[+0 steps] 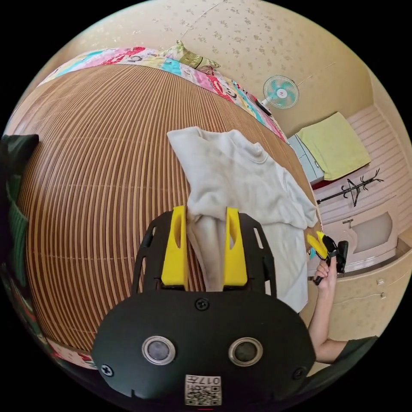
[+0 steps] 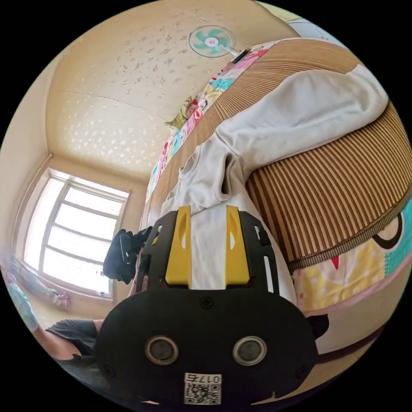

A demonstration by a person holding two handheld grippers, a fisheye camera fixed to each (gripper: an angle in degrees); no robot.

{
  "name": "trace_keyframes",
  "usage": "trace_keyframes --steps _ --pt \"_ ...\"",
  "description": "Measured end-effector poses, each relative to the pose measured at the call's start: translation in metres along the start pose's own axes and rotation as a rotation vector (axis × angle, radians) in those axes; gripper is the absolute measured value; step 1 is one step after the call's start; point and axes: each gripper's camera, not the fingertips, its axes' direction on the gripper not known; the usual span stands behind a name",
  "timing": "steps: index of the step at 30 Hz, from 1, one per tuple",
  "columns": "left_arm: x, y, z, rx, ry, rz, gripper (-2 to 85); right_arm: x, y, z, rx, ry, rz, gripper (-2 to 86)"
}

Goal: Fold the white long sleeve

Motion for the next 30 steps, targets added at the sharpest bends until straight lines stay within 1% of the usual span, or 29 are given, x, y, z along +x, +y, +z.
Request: trace_keyframes --steps 2,4,5,7,9,11,12,13,16,18,19,21,22,23,25,27,29,30 --pt "-0.015 0.002 0.001 -0.018 0.056 0.008 8.7 0.007 -0.023 0.023 -0.037 0.014 0.050 9.2" --pt "-0.047 0.005 -0.003 -0.013 0.187 -0.032 7.9 0.011 -0.038 0.031 -0.002 0.003 0.084 7.0" --pt "-0.056 0.006 -0.005 -0.004 0.219 -0.040 7.7 0.007 -0.048 0.029 0.031 -0.007 0.076 5.5" --pt "-0.083 0.013 -0.011 0.021 0.305 -0.037 7.6 -0.017 -0.062 0.021 0.067 -0.046 -0.025 4.5" --pt "-0.097 0.020 -0.012 0.005 0.343 -0.038 7.6 -0.077 -0.079 0.010 0.094 -0.118 -0.345 3.8" --pt "-0.103 0.027 -0.017 0.014 0.343 -0.043 7.6 -0.112 -0.085 0.003 0.105 -0.145 -0.545 3.6" --pt "-0.101 0.030 -0.022 0.018 0.315 -0.029 7.6 -0.120 -0.092 0.000 0.115 -0.112 -0.584 3.5" --pt "-0.096 0.032 -0.027 0.026 0.285 0.000 7.5 -0.119 -0.097 -0.001 0.115 -0.090 -0.573 3.5" --pt "-0.082 0.038 -0.031 0.015 0.214 0.048 5.7 -0.059 -0.132 0.013 0.049 -0.015 -0.361 3.7" --pt "-0.078 0.043 -0.031 -0.005 0.167 0.053 4.5 0.025 -0.141 0.027 -0.024 0.057 -0.029 4.5" --pt "-0.077 0.048 -0.033 -0.010 0.161 0.053 4.1 0.041 -0.138 0.025 -0.019 0.049 0.006 4.8" --pt "-0.078 0.059 -0.043 0.014 0.175 0.062 4.6 0.081 -0.111 -0.004 0.131 -0.041 -0.003 6.3" --pt "-0.079 0.068 -0.051 0.039 0.193 0.075 4.8 0.089 -0.104 -0.013 0.172 -0.050 -0.003 6.9" --pt "-0.079 0.072 -0.055 0.048 0.200 0.081 4.8 0.105 -0.093 -0.032 0.244 -0.038 0.023 8.0" --pt "-0.081 0.091 -0.069 0.061 0.205 0.101 4.8 0.130 -0.080 -0.063 0.353 0.051 0.139 10.4" --pt "-0.080 0.108 -0.082 0.083 0.197 0.112 4.7 0.159 -0.057 -0.107 0.583 0.188 0.328 12.7" --pt "-0.077 0.128 -0.099 0.139 0.201 0.120 4.3 0.177 -0.051 -0.128 0.696 0.169 0.356 13.5" --pt "-0.075 0.139 -0.108 0.167 0.213 0.123 3.8 0.192 -0.058 -0.133 0.706 0.145 0.371 13.7"
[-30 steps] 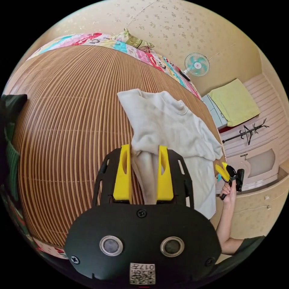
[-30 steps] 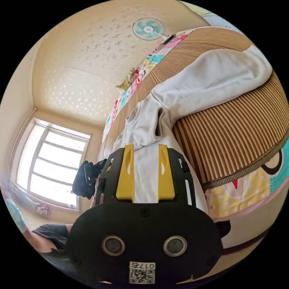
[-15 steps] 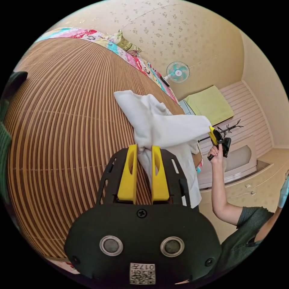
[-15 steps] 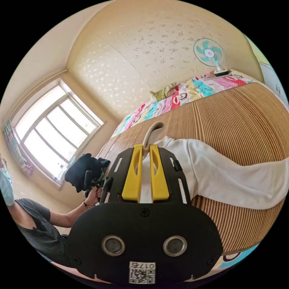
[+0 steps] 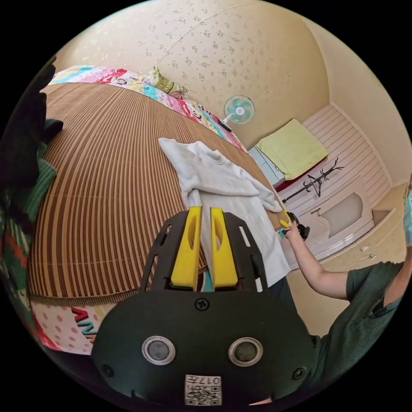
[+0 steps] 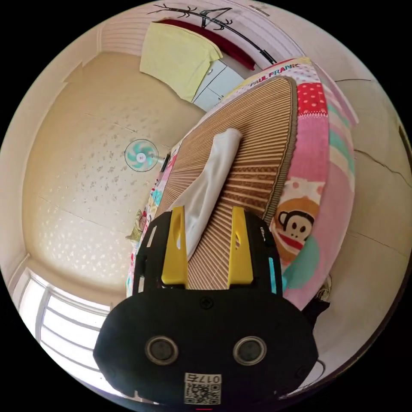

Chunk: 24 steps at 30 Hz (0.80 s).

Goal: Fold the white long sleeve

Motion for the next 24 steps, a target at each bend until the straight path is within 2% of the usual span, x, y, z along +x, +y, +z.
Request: trace_keyframes --steps 4,8,10,12,15,16,18,19,21,24 --pt "0.014 0.026 -0.020 0.013 0.025 0.003 2.9 0.015 -0.032 0.035 -0.082 -0.018 0.094 12.3" --pt "0.024 0.045 -0.026 -0.070 -0.003 0.044 1.6 -0.021 -0.043 0.085 -0.187 0.138 0.012 6.2" --pt "0.023 0.056 -0.033 -0.111 -0.047 0.035 0.9 -0.060 -0.029 0.084 -0.132 0.070 -0.128 4.8" --pt "0.022 0.065 -0.042 -0.103 -0.074 0.036 0.6 -0.144 0.026 0.063 -0.032 -0.137 -0.513 4.4" --pt "0.020 0.076 -0.046 -0.097 -0.103 0.022 1.8 -0.233 0.127 0.059 -0.142 -0.319 -0.828 4.9" --pt "0.018 0.078 -0.042 -0.108 -0.095 0.008 3.4 -0.245 0.150 0.063 -0.191 -0.363 -0.860 5.2" --pt "0.015 0.078 -0.033 -0.123 -0.057 -0.029 6.3 -0.268 0.237 0.089 -0.451 -0.512 -0.930 7.7" --pt "0.017 0.078 -0.026 -0.127 -0.020 -0.046 7.4 -0.270 0.258 0.096 -0.511 -0.539 -0.960 8.3" --pt "0.027 0.077 -0.018 -0.130 0.016 -0.031 8.2 -0.261 0.326 0.124 -0.668 -0.523 -1.019 10.1" --pt "0.045 0.074 -0.003 -0.183 -0.001 0.013 9.0 -0.225 0.364 0.155 -0.749 -0.421 -0.944 10.0"
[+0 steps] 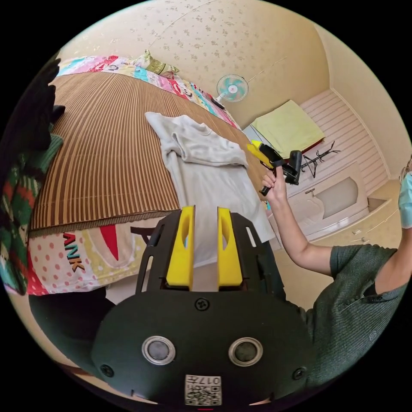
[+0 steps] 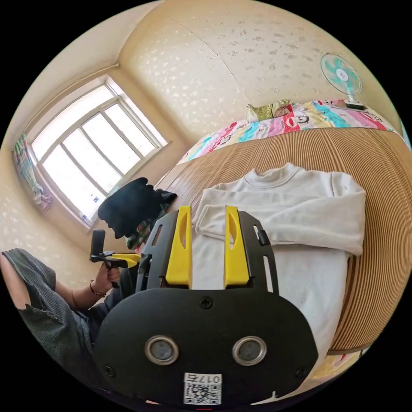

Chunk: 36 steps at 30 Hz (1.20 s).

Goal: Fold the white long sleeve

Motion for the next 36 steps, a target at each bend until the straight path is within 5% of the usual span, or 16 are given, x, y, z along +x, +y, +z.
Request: trace_keyframes --steps 4,12,21,27,29,34,36 --pt "0.008 -0.014 0.027 -0.060 -0.037 0.004 10.0 0.031 0.036 0.012 -0.018 0.084 0.117 6.2" --pt "0.029 -0.104 0.152 -0.233 -0.179 0.070 7.7 0.076 0.093 0.017 -0.219 0.736 0.242 0.9" --pt "0.013 -0.190 0.272 -0.370 -0.287 0.163 -0.9 0.136 0.074 0.085 -0.339 0.768 0.303 0.5" --pt "-0.018 -0.217 0.274 -0.244 -0.486 0.162 -1.0 0.162 0.048 0.119 -0.206 0.765 0.231 0.5" --pt "-0.024 -0.222 0.274 -0.255 -0.446 0.128 -0.9 0.168 0.048 0.121 -0.191 0.776 0.222 0.6" --pt "-0.011 -0.208 0.190 0.147 -0.279 0.142 0.3 0.178 0.065 0.100 -0.125 0.772 0.209 0.6" --pt "-0.016 -0.226 0.188 0.160 -0.276 0.136 3.0 0.193 0.070 0.082 -0.107 0.713 0.237 0.6"
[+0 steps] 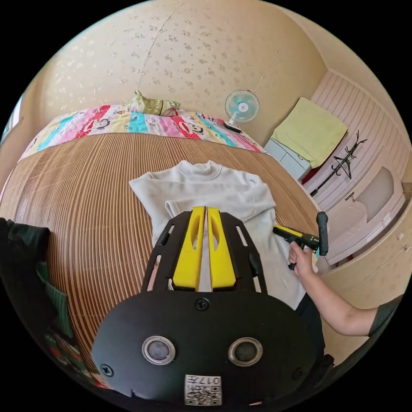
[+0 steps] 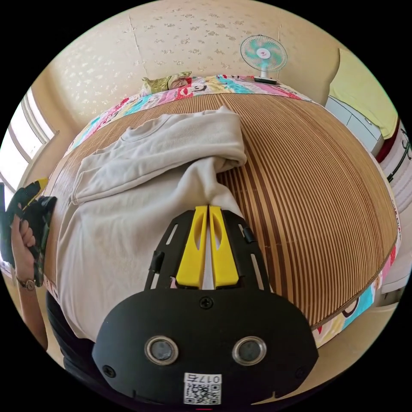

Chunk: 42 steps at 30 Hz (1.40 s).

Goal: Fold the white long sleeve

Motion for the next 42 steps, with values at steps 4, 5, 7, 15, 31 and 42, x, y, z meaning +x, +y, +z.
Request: trace_keyframes --steps 4,5,7,15,31,42 --pt "-0.028 -0.044 0.083 -0.213 -0.078 -0.049 11.8 0.038 0.006 -0.008 0.028 -0.110 0.035 0.5" --pt "-0.032 -0.047 0.098 -0.249 -0.097 -0.050 12.4 0.055 0.007 -0.011 0.034 -0.172 0.056 0.5" --pt "-0.044 -0.044 0.154 -0.399 -0.197 -0.043 10.8 0.086 0.011 -0.014 0.051 -0.298 0.100 0.4" --pt "0.039 -0.080 0.121 -0.325 -0.275 0.280 3.8 0.177 0.023 -0.013 0.071 -0.613 0.223 0.4" --pt "-0.201 0.045 0.103 -0.225 0.073 -0.281 1.0 0.226 0.030 -0.035 0.084 -0.636 0.230 0.5" --pt "-0.059 -0.044 0.176 -0.357 0.236 0.239 6.2 0.232 0.028 -0.098 0.384 -0.585 0.251 3.4"
